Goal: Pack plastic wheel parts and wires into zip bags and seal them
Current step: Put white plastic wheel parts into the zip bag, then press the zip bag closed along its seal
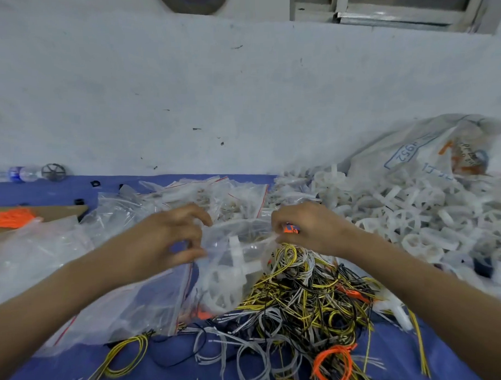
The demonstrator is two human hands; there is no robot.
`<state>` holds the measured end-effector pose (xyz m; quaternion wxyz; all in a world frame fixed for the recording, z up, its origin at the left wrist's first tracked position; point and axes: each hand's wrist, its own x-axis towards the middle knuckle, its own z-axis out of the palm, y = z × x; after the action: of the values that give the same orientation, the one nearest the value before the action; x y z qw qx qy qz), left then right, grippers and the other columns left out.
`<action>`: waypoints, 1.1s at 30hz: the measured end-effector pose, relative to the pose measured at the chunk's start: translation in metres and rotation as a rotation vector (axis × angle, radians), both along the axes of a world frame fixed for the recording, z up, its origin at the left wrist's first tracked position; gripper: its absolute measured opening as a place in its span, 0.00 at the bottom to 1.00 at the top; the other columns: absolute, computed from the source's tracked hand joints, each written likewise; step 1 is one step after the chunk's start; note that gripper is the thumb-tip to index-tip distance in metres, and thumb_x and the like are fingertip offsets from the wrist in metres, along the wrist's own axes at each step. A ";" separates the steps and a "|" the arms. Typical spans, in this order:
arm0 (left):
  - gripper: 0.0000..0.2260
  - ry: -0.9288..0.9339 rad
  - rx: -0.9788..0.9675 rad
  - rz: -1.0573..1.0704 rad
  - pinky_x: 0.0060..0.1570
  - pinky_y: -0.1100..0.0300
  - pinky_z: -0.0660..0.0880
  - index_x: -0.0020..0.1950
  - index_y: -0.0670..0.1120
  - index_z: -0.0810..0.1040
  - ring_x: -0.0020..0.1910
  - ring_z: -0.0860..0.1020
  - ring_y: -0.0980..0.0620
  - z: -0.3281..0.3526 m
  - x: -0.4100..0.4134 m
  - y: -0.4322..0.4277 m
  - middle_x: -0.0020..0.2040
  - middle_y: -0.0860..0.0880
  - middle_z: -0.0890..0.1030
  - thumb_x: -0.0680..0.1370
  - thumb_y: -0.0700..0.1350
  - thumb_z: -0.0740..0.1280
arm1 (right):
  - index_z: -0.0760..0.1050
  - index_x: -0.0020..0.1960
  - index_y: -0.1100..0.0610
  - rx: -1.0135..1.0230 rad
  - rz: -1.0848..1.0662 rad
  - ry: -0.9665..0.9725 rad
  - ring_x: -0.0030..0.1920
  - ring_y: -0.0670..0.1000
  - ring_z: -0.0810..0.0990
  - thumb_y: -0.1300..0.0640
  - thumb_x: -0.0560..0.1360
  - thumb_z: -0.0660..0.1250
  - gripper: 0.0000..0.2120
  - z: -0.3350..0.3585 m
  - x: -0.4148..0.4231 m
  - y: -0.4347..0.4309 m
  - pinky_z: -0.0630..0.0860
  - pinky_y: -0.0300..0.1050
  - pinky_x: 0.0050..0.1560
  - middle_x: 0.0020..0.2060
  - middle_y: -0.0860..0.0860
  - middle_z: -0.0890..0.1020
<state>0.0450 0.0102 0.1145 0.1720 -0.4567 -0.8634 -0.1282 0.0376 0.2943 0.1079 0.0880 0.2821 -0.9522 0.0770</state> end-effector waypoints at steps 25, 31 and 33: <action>0.05 -0.159 0.396 0.096 0.44 0.78 0.67 0.41 0.49 0.80 0.41 0.78 0.61 0.035 -0.027 0.021 0.39 0.59 0.81 0.71 0.39 0.73 | 0.76 0.42 0.53 -0.671 -0.118 -0.084 0.38 0.55 0.78 0.68 0.70 0.72 0.11 0.042 0.013 0.045 0.77 0.55 0.44 0.36 0.57 0.80; 0.16 -0.277 0.362 0.032 0.53 0.72 0.69 0.55 0.59 0.75 0.44 0.79 0.57 0.034 -0.019 0.020 0.36 0.52 0.80 0.74 0.40 0.71 | 0.78 0.46 0.52 -0.690 -0.166 -0.174 0.37 0.48 0.80 0.67 0.69 0.73 0.12 0.036 0.012 0.052 0.78 0.43 0.42 0.33 0.50 0.81; 0.20 -0.275 0.355 0.008 0.56 0.69 0.70 0.59 0.62 0.73 0.45 0.79 0.56 0.032 -0.016 0.020 0.38 0.51 0.79 0.74 0.41 0.71 | 0.78 0.46 0.52 -0.678 -0.161 -0.205 0.36 0.45 0.80 0.68 0.69 0.73 0.12 0.035 0.015 0.053 0.76 0.34 0.40 0.35 0.52 0.81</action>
<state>0.0293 0.0298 0.1468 0.1308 -0.3940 -0.8444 -0.3386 0.0530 0.3476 0.1431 0.0864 0.1518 -0.8957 0.4089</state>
